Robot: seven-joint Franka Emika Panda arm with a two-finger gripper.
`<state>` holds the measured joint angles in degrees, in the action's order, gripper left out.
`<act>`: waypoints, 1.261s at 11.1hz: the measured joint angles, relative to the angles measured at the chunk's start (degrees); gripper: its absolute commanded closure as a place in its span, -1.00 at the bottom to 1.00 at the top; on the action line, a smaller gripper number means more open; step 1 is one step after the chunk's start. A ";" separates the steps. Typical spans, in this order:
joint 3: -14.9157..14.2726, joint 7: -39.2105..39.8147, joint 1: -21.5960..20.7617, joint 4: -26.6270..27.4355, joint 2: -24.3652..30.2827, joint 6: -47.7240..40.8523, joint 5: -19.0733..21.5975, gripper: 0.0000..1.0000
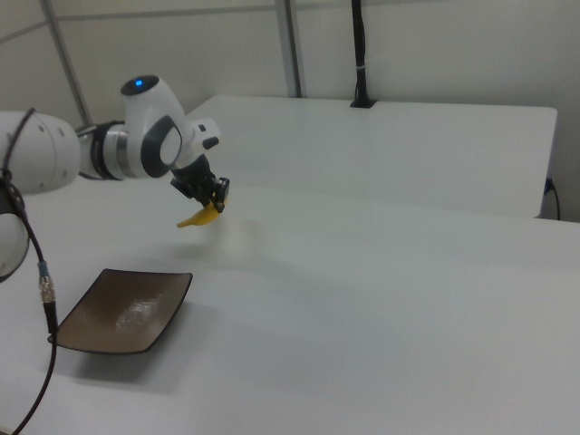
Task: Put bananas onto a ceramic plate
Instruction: 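Carry the banana over the brown plate and lower it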
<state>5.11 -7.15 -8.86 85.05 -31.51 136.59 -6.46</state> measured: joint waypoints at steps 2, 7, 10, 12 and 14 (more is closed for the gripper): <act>0.00 1.01 0.16 1.68 5.20 -7.67 2.61 0.51; 0.03 1.19 0.14 18.56 21.06 -14.33 4.31 0.51; -0.01 1.26 0.10 26.48 29.65 -20.70 4.38 0.47; -0.27 2.11 0.29 28.43 33.21 -25.67 4.39 -0.34; -0.47 3.47 0.30 30.41 34.42 -27.44 4.39 -1.00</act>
<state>4.64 -3.68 -8.56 115.46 2.91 109.15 -2.07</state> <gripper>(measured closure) 0.643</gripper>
